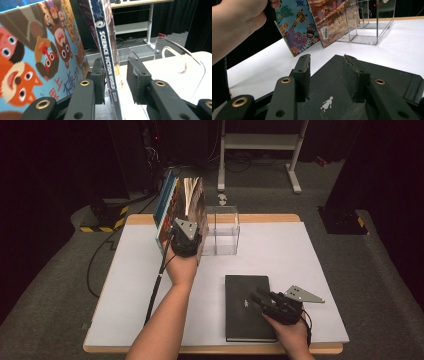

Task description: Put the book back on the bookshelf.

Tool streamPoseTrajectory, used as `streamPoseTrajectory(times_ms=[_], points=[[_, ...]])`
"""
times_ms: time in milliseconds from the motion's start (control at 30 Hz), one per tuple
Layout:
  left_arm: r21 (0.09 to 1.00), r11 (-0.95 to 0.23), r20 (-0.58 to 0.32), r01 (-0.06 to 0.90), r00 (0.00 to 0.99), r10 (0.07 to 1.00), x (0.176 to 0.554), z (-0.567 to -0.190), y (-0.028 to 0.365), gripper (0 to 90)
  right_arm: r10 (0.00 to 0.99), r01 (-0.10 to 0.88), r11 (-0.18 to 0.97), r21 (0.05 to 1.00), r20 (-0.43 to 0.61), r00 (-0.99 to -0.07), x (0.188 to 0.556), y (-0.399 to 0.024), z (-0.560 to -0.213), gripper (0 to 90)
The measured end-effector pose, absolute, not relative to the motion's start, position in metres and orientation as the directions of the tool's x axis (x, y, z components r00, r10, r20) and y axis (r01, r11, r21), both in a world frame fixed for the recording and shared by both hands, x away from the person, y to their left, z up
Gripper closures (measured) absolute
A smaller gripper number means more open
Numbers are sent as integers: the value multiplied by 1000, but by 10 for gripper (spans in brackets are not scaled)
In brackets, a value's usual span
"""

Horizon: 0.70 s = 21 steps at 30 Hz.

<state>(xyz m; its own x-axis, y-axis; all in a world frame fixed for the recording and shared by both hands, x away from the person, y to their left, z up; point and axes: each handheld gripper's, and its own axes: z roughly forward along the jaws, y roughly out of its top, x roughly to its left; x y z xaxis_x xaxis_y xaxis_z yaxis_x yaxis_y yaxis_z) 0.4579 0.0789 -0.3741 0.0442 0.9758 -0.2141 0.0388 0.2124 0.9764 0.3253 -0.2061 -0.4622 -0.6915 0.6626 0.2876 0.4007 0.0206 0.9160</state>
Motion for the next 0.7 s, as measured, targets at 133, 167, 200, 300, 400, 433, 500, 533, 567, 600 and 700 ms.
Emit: streamPoseTrajectory(times_ms=[133,167,200,300,400,433,500,533,567,600,700], points=[[976,212,-214,40,47,976,453,-376,80,682,664,401,25,916,285,-691,325,-206,-463,579],[976,215,-217,39,49,975,451,-376,80,682,664,401,25,916,285,-691,325,-206,-463,579],[974,222,-224,37,53,973,450,-377,80,682,665,401,25,916,284,-691,325,-206,-463,579],[976,216,-218,36,57,974,445,-378,82,682,665,400,25,916,284,-690,325,-206,-463,579],[975,219,-220,35,63,973,439,-378,83,681,666,402,25,915,285,-689,326,-207,-463,579],[975,218,-219,32,66,973,437,-378,83,681,667,402,26,915,283,-689,326,-207,-463,579],[975,221,-223,27,71,972,433,-377,83,682,668,403,27,915,284,-688,326,-207,-464,580],[975,222,-224,26,73,972,431,-377,83,682,668,403,28,915,283,-688,326,-207,-464,579],[974,224,-225,25,72,972,430,-377,84,682,669,402,28,915,282,-688,326,-207,-464,580],[973,229,-230,23,73,970,429,-377,84,682,669,402,28,915,282,-688,326,-207,-464,579],[974,227,-228,25,74,971,426,-377,86,683,669,400,33,916,277,-689,325,-206,-464,579]])
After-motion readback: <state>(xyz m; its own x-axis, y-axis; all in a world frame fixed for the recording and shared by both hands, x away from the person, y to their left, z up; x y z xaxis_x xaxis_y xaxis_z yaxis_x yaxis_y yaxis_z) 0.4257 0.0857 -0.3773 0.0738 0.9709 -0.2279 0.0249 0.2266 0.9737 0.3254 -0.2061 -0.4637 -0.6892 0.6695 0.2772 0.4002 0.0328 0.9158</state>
